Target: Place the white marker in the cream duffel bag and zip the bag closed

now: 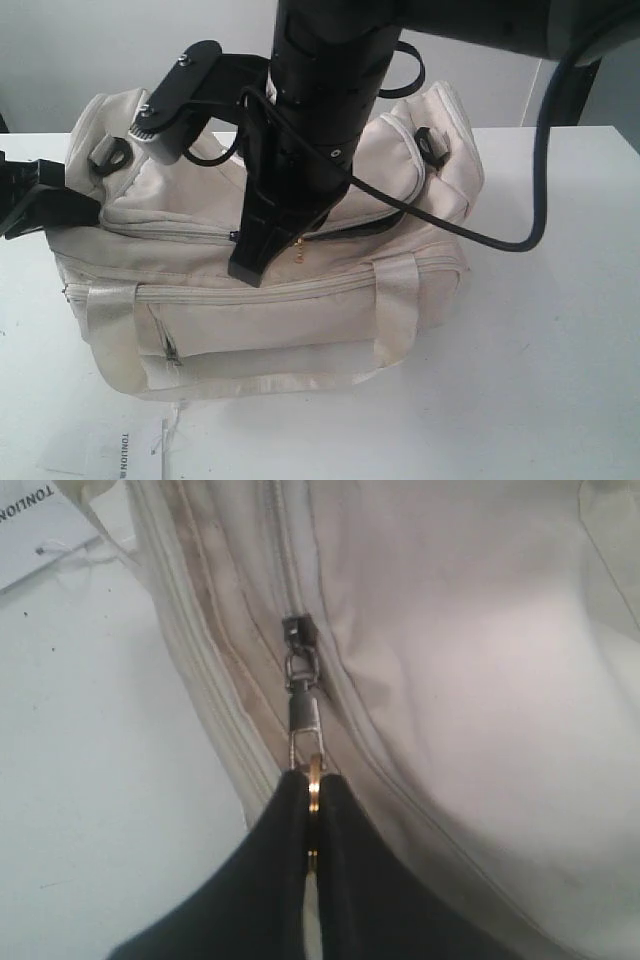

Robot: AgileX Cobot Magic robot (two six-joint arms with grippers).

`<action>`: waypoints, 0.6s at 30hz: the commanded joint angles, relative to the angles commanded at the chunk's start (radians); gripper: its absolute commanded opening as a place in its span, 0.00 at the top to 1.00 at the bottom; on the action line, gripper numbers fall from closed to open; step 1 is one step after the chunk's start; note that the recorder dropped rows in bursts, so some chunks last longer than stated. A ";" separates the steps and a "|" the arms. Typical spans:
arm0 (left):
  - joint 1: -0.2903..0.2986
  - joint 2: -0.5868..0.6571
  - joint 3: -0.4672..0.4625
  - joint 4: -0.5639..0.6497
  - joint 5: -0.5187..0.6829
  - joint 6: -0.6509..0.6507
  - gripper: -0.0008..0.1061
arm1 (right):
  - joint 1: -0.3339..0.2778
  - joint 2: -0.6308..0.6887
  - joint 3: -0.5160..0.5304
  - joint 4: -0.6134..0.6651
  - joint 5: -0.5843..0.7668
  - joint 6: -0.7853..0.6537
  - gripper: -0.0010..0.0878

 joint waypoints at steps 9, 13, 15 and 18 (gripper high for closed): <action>0.000 0.000 0.000 0.000 -0.005 0.013 0.88 | 0.000 0.000 0.000 0.041 0.000 -0.011 0.99; 0.000 -0.002 0.000 0.000 -0.007 0.018 0.61 | 0.000 0.000 0.000 0.050 0.000 -0.011 0.99; 0.000 -0.018 0.000 0.000 -0.007 0.018 0.49 | 0.000 0.000 0.000 0.050 0.000 -0.011 0.99; 0.006 -0.059 -0.008 0.002 -0.009 0.018 0.42 | 0.000 0.000 0.000 0.057 0.000 -0.011 0.99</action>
